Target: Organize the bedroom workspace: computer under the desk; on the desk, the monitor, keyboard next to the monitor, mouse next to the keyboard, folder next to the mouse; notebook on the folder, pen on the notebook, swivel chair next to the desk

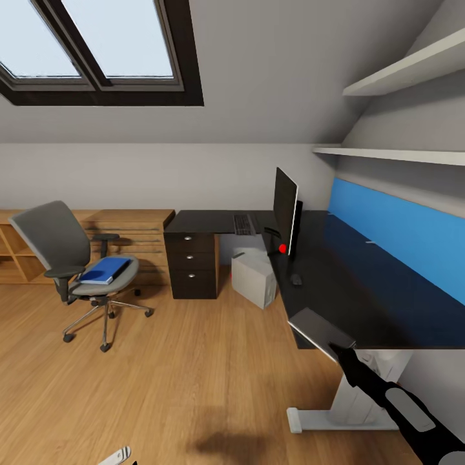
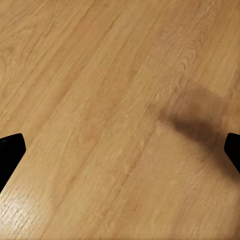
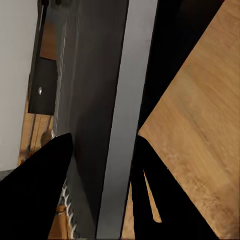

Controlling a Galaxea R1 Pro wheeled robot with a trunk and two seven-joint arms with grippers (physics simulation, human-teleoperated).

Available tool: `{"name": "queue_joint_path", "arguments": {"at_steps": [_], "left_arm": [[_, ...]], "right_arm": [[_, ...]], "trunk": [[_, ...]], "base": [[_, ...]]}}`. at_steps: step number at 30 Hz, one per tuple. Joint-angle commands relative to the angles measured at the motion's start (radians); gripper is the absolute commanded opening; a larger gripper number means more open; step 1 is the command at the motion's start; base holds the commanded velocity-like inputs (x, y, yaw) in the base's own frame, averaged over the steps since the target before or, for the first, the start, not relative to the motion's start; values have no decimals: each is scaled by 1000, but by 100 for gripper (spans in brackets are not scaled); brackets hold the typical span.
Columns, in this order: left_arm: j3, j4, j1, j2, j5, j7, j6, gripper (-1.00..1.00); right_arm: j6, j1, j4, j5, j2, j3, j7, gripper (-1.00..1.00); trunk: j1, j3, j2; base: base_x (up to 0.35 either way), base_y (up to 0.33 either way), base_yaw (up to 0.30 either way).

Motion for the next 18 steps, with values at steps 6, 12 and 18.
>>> {"name": "queue_joint_path", "arguments": {"at_steps": [6,12,18], "left_arm": [[-2,0,-1,0,10,2,-3,100],[-2,0,0,0,10,2,-3,100],[-2,1,-1,-1,10,1,-3,100]], "right_arm": [[1,-1,2,-5,-1,7,0,-100],[1,-1,2,-5,-1,7,0,-100],[1,-1,2,-6,-1,6,1,-100]], "trunk": [[0,-1,0],[0,-1,0],[-8,5,14]], "base": [[0,0,0],[0,0,0],[0,0,0]]}}
